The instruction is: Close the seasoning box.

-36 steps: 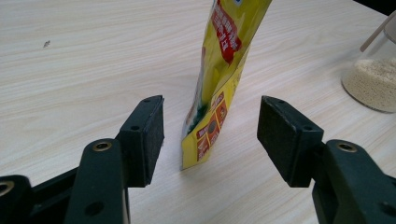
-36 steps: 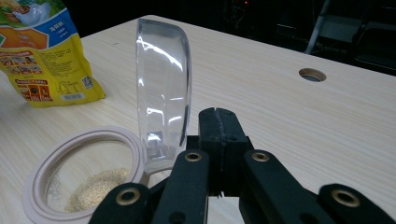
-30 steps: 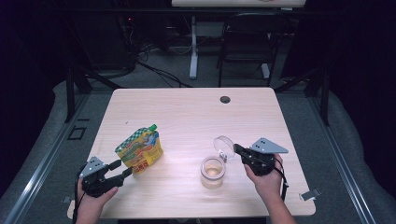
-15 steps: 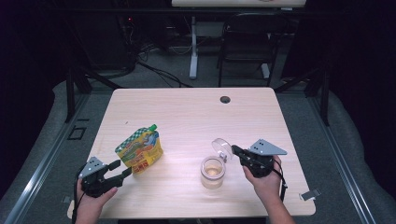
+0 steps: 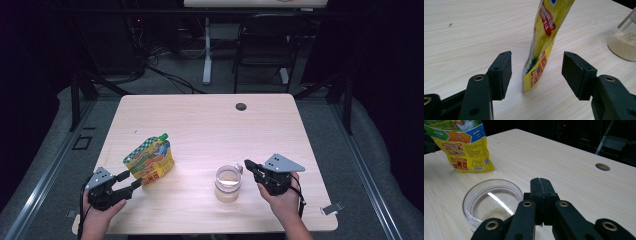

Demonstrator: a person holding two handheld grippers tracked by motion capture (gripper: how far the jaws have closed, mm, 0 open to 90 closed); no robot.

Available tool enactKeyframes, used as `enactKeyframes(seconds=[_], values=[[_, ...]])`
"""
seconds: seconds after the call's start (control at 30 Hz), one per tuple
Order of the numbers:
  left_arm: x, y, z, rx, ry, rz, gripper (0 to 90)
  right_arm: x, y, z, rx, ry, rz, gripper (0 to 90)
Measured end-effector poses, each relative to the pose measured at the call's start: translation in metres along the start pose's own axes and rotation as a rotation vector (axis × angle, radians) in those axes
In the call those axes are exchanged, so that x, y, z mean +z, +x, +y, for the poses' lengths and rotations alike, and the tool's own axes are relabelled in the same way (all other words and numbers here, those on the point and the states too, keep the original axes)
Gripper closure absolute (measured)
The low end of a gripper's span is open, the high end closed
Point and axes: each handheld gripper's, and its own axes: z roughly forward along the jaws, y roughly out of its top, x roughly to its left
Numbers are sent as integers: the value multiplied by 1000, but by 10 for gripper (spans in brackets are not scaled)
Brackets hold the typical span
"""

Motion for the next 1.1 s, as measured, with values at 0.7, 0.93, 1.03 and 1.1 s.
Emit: enactKeyframes(seconds=[0.7,0.93,1.03,1.1], values=[[2,2,1,1,-6,-1,416,-2,-9,-9,2,13,-21,752],[2,2,1,4,-3,-2,416,-3,-19,-16,28,20,-58,710],[2,2,1,-3,-4,-2,416,-4,-25,-20,41,22,-71,697],[2,2,1,-4,-3,-2,416,-4,-28,-22,51,24,-80,678]])
